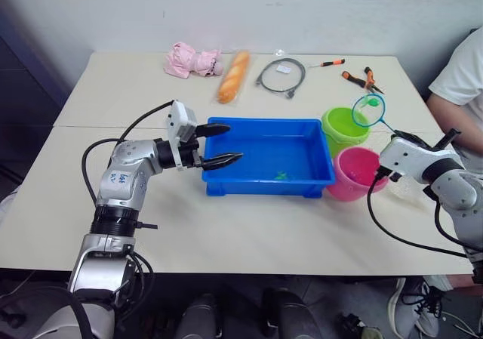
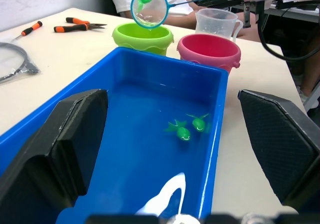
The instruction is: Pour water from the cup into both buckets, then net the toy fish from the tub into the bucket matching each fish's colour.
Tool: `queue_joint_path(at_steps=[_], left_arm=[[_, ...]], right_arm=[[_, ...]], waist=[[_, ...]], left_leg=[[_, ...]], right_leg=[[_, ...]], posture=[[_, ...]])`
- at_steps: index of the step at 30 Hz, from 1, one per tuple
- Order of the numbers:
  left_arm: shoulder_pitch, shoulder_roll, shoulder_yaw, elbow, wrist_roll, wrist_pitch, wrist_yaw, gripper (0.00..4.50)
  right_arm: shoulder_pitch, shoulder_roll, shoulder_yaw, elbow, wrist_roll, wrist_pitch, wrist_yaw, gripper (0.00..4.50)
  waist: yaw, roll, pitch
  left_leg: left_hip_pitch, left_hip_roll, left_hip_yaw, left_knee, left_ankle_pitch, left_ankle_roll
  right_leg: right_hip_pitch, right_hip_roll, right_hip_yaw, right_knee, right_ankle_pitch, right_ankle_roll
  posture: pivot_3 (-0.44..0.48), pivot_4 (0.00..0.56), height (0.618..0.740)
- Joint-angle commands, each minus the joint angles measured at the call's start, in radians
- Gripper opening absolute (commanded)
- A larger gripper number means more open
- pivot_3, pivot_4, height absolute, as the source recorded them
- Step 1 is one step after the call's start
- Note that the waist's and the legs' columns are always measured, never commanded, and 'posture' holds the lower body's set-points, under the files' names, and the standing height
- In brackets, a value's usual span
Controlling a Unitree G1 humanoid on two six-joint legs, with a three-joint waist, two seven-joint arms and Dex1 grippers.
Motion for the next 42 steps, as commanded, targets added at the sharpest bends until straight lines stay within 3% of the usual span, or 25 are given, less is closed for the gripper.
queue_joint_path(at_steps=[1, 12, 16, 19, 21, 23, 29, 36, 42], left_arm=[[-0.001, -0.002, 0.014, -0.053, -0.025, 0.001, 0.007, 4.46], [-0.003, -0.004, 0.011, -0.057, -0.028, 0.003, 0.017, 4.46], [-0.004, -0.005, 0.012, -0.056, -0.028, 0.001, 0.02, 4.46], [-0.003, 0.001, 0.015, -0.055, -0.028, -0.002, 0.02, 4.46], [-0.002, 0.014, 0.022, -0.048, -0.027, -0.006, 0.013, 4.46], [0.004, 0.042, 0.035, -0.034, -0.023, -0.017, -0.001, 4.46], [0.039, 0.1, 0.049, -0.047, -0.033, -0.021, -0.04, 4.46], [0.066, 0.149, 0.02, -0.047, 0.003, -0.061, -0.092, 4.46], [0.08, 0.165, 0.002, -0.063, 0.018, -0.075, -0.107, 4.46]], right_arm=[[-0.007, -0.038, 0.016, 0.002, -0.091, -0.054, -0.053, 0.0], [-0.05, -0.05, 0.055, 0.047, -0.232, -0.112, -0.134, 0.0], [-0.064, -0.032, 0.019, 0.048, -0.191, -0.115, -0.152, 0.0], [-0.077, -0.005, -0.047, 0.026, -0.068, -0.124, -0.124, 0.0], [-0.084, 0.007, -0.095, -0.009, 0.073, -0.13, -0.036, 0.0], [-0.073, -0.003, -0.124, -0.089, 0.262, -0.111, 0.139, 0.0], [-0.064, -0.074, -0.124, -0.245, 0.458, 0.013, 0.428, 0.0], [-0.117, -0.16, 0.041, -0.288, 0.414, 0.0, 0.679, 0.0], [-0.204, -0.125, 0.157, -0.209, 0.28, -0.053, 0.689, 0.0]], waist=[[-0.001, 0.0, 0.0], [-0.003, 0.0, 0.0], [-0.002, 0.0, 0.0], [-0.001, 0.0, 0.0], [-0.001, 0.0, 0.0], [-0.001, 0.0, 0.0], [-0.002, 0.0, 0.0], [0.001, 0.0, 0.0], [-0.001, 0.0, 0.0]], left_leg=[[0.0, 0.0, 0.0, 0.0, 0.0, 0.0], [0.001, 0.0, 0.0, 0.0, 0.001, -0.001], [0.001, 0.0, 0.0, 0.0, 0.001, -0.002], [0.001, 0.0, 0.0, 0.0, 0.001, -0.002], [0.001, 0.0, 0.0, 0.0, 0.001, -0.001], [0.001, 0.0, 0.0, 0.0, 0.001, -0.001], [0.002, 0.001, 0.0, 0.001, 0.001, -0.001], [0.001, 0.0, -0.002, 0.003, 0.001, -0.001], [0.0, 0.0, -0.002, 0.006, 0.001, 0.0]], right_leg=[[0.0, 0.0, 0.0, 0.0, 0.0, 0.0], [0.0, 0.0, 0.001, 0.001, 0.0, 0.0], [0.0, 0.0, 0.001, 0.002, 0.0, 0.0], [0.0, 0.0, 0.001, 0.002, 0.0, 0.0], [0.0, 0.0, 0.0, 0.002, 0.0, 0.0], [0.0, 0.001, 0.0, 0.002, 0.0, 0.0], [0.0, 0.001, 0.0, 0.003, 0.0, 0.0], [0.001, 0.0, 0.002, 0.004, 0.0, 0.0], [0.002, -0.001, 0.002, 0.005, 0.0, 0.0]], posture=[[0.0, 0.15, 0.738], [0.0, 0.15, 0.738], [0.0, 0.15, 0.738], [0.0, 0.15, 0.738], [0.0, 0.15, 0.738], [0.0, 0.15, 0.738], [0.0, 0.15, 0.738], [0.0, 0.15, 0.738], [0.0, 0.15, 0.738]])
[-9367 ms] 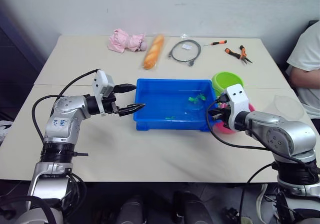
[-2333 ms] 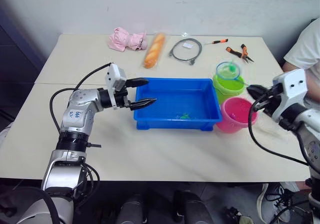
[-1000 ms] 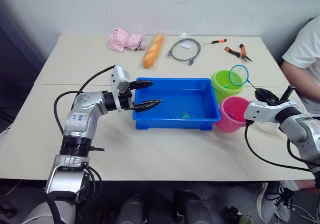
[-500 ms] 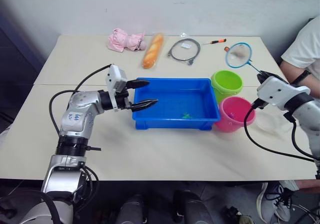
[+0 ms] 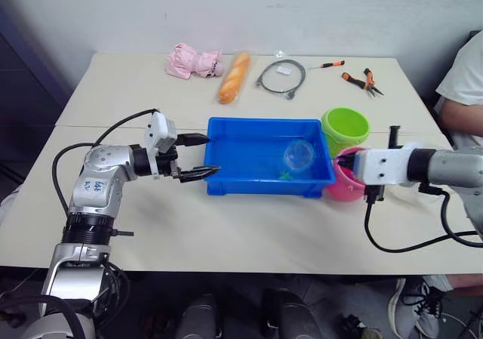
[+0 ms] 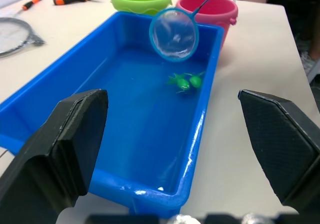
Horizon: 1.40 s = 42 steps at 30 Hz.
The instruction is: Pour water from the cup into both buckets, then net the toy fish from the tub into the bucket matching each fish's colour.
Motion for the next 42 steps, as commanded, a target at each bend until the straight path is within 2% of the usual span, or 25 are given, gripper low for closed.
queue_joint_path(at_steps=[1, 7, 11, 23, 33, 42], left_arm=[[0.007, 0.022, 0.008, -0.048, -0.001, -0.014, -0.007, 4.46], [0.039, 0.034, 0.021, -0.092, -0.021, 0.013, 0.007, 4.46], [0.067, 0.028, 0.022, -0.117, -0.028, 0.028, 0.02, 4.46], [0.085, 0.001, 0.019, -0.146, -0.032, 0.048, 0.055, 4.46], [0.095, 0.006, 0.035, -0.161, -0.04, 0.062, 0.074, 4.46], [0.072, -0.001, 0.026, -0.132, -0.03, 0.053, 0.076, 4.46]], right_arm=[[-0.054, 0.009, 0.017, 0.045, -0.069, -0.046, -0.006, 0.0], [-0.111, 0.004, 0.031, 0.129, -0.115, -0.109, 0.018, 0.0], [-0.127, -0.008, 0.053, 0.138, -0.13, -0.113, 0.09, 0.0], [-0.258, 0.046, 0.173, 0.164, -0.215, -0.008, 0.244, 0.0], [-0.327, 0.164, 0.199, 0.182, -0.187, 0.146, 0.333, 0.0], [-0.365, 0.276, 0.21, 0.139, -0.197, 0.288, 0.31, 0.0]], waist=[[0.0, 0.0, 0.0], [-0.001, 0.0, 0.0], [-0.001, 0.0, 0.0], [-0.002, 0.0, 0.0], [-0.002, 0.0, 0.0], [-0.003, 0.0, 0.0]], left_leg=[[0.0, 0.0, 0.0, 0.0, 0.0, 0.0], [0.0, 0.0, 0.0, 0.001, 0.0, 0.0], [0.0, 0.0, 0.0, 0.001, 0.0, 0.0], [0.0, 0.0, 0.0, 0.002, 0.0, 0.0], [0.0, 0.0, -0.001, 0.003, 0.0, 0.0], [0.0, 0.0, -0.001, 0.003, 0.0, 0.0]], right_leg=[[0.0, 0.0, 0.0, 0.0, 0.0, 0.0], [0.0, 0.0, 0.001, 0.001, 0.0, 0.0], [0.0, 0.0, 0.001, 0.001, 0.0, 0.0], [0.0, 0.0, 0.002, 0.001, 0.0, 0.0], [0.0, -0.001, 0.002, 0.002, 0.0, 0.0], [0.0, -0.001, 0.002, 0.003, 0.0, 0.0]], posture=[[0.0, 0.15, 0.738], [0.0, 0.15, 0.738], [0.0, 0.15, 0.738], [0.0, 0.15, 0.738], [0.0, 0.15, 0.738], [0.0, 0.15, 0.738]])
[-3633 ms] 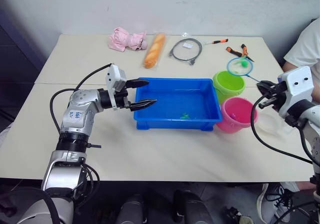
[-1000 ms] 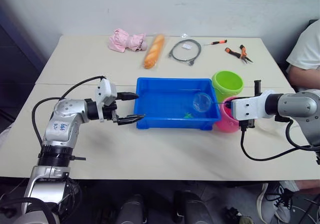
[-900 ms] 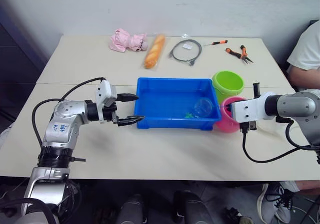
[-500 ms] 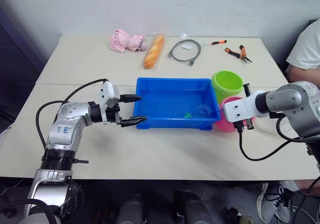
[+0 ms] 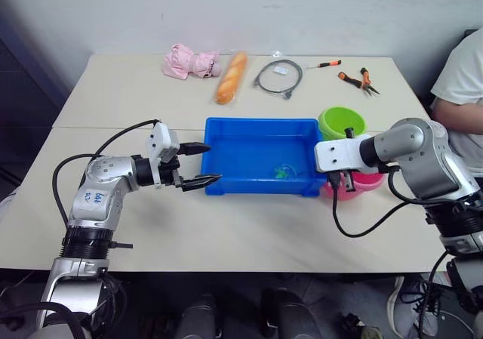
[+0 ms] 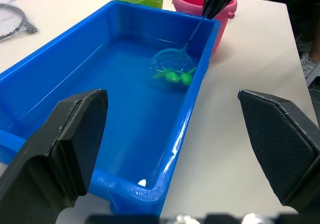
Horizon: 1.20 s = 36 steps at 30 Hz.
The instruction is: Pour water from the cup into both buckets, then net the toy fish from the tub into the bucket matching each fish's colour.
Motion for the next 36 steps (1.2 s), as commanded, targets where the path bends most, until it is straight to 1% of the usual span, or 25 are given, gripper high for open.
queue_joint_path(at_steps=[1, 5, 12, 15, 19, 23, 26, 36], left_arm=[[-0.024, 0.001, 0.012, -0.012, -0.012, -0.014, 0.001, 4.46], [-0.033, 0.001, 0.008, -0.003, -0.01, -0.016, -0.002, 4.46], [-0.033, 0.008, 0.007, 0.003, -0.005, -0.019, -0.008, 4.46], [-0.031, 0.01, 0.008, -0.001, -0.005, -0.016, -0.007, 4.46], [-0.03, 0.014, 0.007, -0.002, -0.004, -0.013, -0.009, 4.46], [-0.029, 0.035, 0.01, 0.013, 0.007, -0.015, -0.017, 4.46], [-0.03, 0.055, 0.018, 0.028, 0.009, -0.021, -0.024, 4.46], [-0.019, 0.073, 0.02, 0.029, 0.003, -0.023, -0.022, 4.46]], right_arm=[[-0.023, 0.023, 0.005, -0.034, -0.009, 0.028, -0.026, 0.0], [-0.02, 0.022, -0.007, -0.012, -0.021, 0.02, -0.074, 0.0], [0.028, -0.104, -0.021, 0.041, -0.033, -0.076, -0.089, 0.0], [0.041, -0.122, -0.02, 0.046, -0.016, -0.08, -0.071, 0.0], [0.035, -0.089, -0.018, 0.041, 0.025, -0.036, -0.049, 0.0], [0.004, -0.014, -0.005, 0.044, 0.067, 0.061, -0.024, 0.0], [-0.011, 0.013, 0.003, 0.044, 0.073, 0.092, -0.006, 0.0], [-0.02, 0.106, 0.027, 0.02, 0.087, 0.208, -0.025, 0.0]], waist=[[0.0, 0.0, 0.0], [0.001, 0.0, 0.0], [0.002, 0.0, 0.0], [-0.001, 0.0, 0.0], [-0.005, 0.0, 0.0], [-0.006, 0.0, 0.0], [-0.006, 0.0, 0.0], [0.0, 0.0, 0.0]], left_leg=[[0.0, 0.0, 0.0, 0.0, 0.0, 0.0], [0.0, 0.0, 0.0, 0.0, 0.0, 0.0], [-0.001, -0.001, 0.0, 0.0, 0.0, 0.0], [-0.001, 0.0, 0.0, 0.0, 0.0, 0.0], [0.0, 0.0, 0.0, 0.0, 0.0, 0.0], [0.0, 0.0, 0.0, 0.0, 0.0, 0.0], [0.0, 0.0, 0.0, 0.0, 0.0, 0.0], [-0.001, 0.0, -0.001, 0.0, 0.0, 0.0]], right_leg=[[0.0, 0.0, 0.0, 0.0, 0.0, 0.0], [0.0, 0.0, 0.0, 0.0, 0.0, 0.0], [0.0, -0.001, -0.001, -0.001, 0.0, 0.0], [0.0, -0.001, -0.001, -0.001, 0.0, 0.0], [0.0, 0.0, -0.001, -0.001, 0.0, 0.0], [0.0, 0.0, -0.001, 0.0, 0.0, 0.0], [0.0, 0.0, -0.001, 0.0, 0.0, 0.0], [-0.001, -0.001, -0.001, 0.0, 0.0, 0.0]], posture=[[0.0, 0.15, 0.738], [0.0, 0.15, 0.738], [0.0, 0.15, 0.738], [0.0, 0.15, 0.738], [0.0, 0.15, 0.738], [0.0, 0.15, 0.738], [0.0, 0.15, 0.738], [0.0, 0.15, 0.738]])
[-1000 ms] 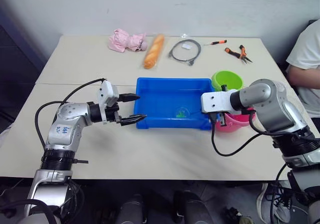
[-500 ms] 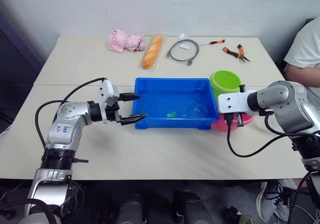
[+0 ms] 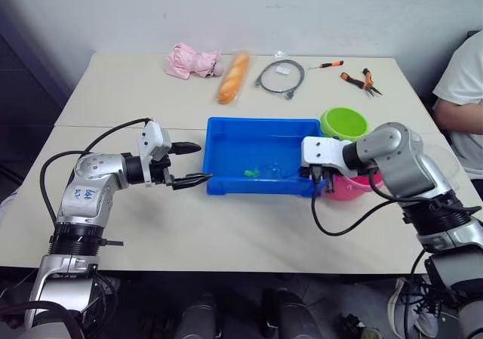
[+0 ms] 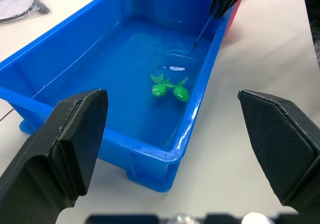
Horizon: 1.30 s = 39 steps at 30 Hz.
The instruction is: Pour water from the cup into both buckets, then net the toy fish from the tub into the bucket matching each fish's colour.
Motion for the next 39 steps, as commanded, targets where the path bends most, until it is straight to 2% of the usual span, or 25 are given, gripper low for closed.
queue_joint_path(at_steps=[1, 12, 20, 26, 29, 39], left_arm=[[-0.003, 0.011, 0.022, -0.019, -0.01, -0.013, 0.0, 4.46], [-0.009, 0.012, 0.025, -0.001, -0.004, -0.022, 0.007, 4.46], [-0.005, 0.023, 0.033, 0.003, -0.002, -0.027, 0.013, 4.46], [-0.003, 0.035, 0.035, 0.011, -0.003, -0.031, 0.011, 4.46], [-0.006, 0.039, 0.037, 0.021, 0.0, -0.036, 0.01, 4.46], [-0.017, 0.094, 0.051, 0.082, 0.01, -0.074, -0.012, 4.46]], right_arm=[[-0.007, 0.027, -0.001, -0.04, 0.017, 0.036, -0.016, 0.0], [-0.008, 0.171, -0.032, -0.014, 0.033, 0.132, -0.19, 0.0], [-0.046, 0.176, -0.066, 0.075, 0.03, 0.067, -0.315, 0.0], [-0.016, 0.112, -0.055, 0.058, 0.037, 0.057, -0.271, 0.0], [0.0, 0.093, -0.034, 0.008, 0.063, 0.103, -0.2, 0.0], [-0.014, 0.147, 0.014, -0.028, 0.084, 0.137, -0.155, 0.0]], waist=[[0.0, 0.0, 0.0], [-0.009, 0.0, 0.0], [-0.014, 0.0, 0.0], [-0.023, 0.0, 0.0], [-0.023, 0.0, 0.0], [-0.024, 0.0, 0.0]], left_leg=[[0.0, 0.0, 0.0, 0.0, 0.0, 0.0], [0.0, 0.0, 0.0, 0.0, 0.0, 0.0], [0.0, 0.0, 0.0, 0.0, 0.0, 0.0], [0.0, 0.0, 0.0, -0.001, 0.0, 0.0], [0.0, 0.0, 0.0, -0.001, 0.0, 0.0], [0.0, 0.0, 0.0, -0.002, 0.0, 0.0]], right_leg=[[0.0, 0.0, 0.0, 0.0, 0.0, 0.0], [-0.001, 0.0, 0.0, 0.001, 0.0, 0.0], [-0.001, 0.0, 0.0, 0.001, 0.0, 0.0], [-0.001, 0.0, 0.0, 0.0, 0.0, 0.0], [-0.001, 0.0, 0.0, 0.0, 0.0, 0.0], [-0.002, 0.0, 0.001, 0.0, 0.0, 0.0]], posture=[[0.0, 0.15, 0.738], [0.0, 0.15, 0.738], [0.0, 0.15, 0.738], [0.0, 0.15, 0.738], [0.0, 0.15, 0.738], [0.0, 0.15, 0.738]])
